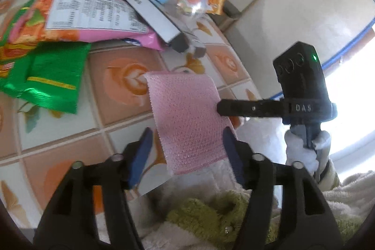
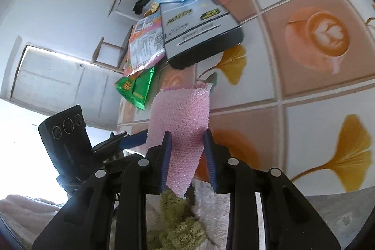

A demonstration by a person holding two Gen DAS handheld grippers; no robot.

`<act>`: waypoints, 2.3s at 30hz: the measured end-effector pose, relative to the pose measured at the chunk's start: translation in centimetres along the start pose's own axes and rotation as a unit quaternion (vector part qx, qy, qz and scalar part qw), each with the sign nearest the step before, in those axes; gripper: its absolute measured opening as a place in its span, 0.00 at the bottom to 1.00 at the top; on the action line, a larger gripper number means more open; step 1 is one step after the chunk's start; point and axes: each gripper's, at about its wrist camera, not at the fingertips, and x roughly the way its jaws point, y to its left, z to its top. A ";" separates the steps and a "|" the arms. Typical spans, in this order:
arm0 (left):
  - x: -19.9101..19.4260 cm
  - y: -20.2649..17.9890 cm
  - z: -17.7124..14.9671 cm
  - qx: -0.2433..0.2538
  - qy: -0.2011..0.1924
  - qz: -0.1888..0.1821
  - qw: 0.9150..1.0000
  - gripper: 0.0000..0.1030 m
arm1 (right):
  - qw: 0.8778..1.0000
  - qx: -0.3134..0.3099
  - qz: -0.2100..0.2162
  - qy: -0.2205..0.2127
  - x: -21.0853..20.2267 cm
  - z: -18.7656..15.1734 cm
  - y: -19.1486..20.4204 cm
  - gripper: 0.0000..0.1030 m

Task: Collect trash
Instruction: 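Grasp the pink mesh sponge with the left gripper and lift it, then hold the pink sponge in the left gripper while the right gripper grasps the yellow snack packet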

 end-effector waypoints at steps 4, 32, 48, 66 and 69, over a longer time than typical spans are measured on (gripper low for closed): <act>-0.5 -0.1 0.3 -0.016 -0.013 0.014 1.000 0.72 | 1.000 0.021 0.012 -0.008 -0.1 0.0 -0.4 0.28; 5.4 -3.9 1.7 0.001 0.021 0.182 0.983 0.82 | 0.990 0.057 -0.042 -0.122 -6.6 -0.6 -2.7 0.34; 4.3 -3.2 1.1 0.024 0.009 0.117 0.993 0.78 | 0.970 0.035 -0.066 -0.233 -9.7 12.6 -2.8 0.58; 3.3 -2.7 1.1 0.030 -0.011 0.069 0.997 0.77 | 0.968 -0.060 -0.122 -0.209 -6.0 18.1 -0.6 0.11; 3.2 -2.9 1.1 0.034 -0.014 0.072 0.997 0.76 | 0.967 -0.072 -0.112 -0.219 -6.7 17.3 0.3 0.09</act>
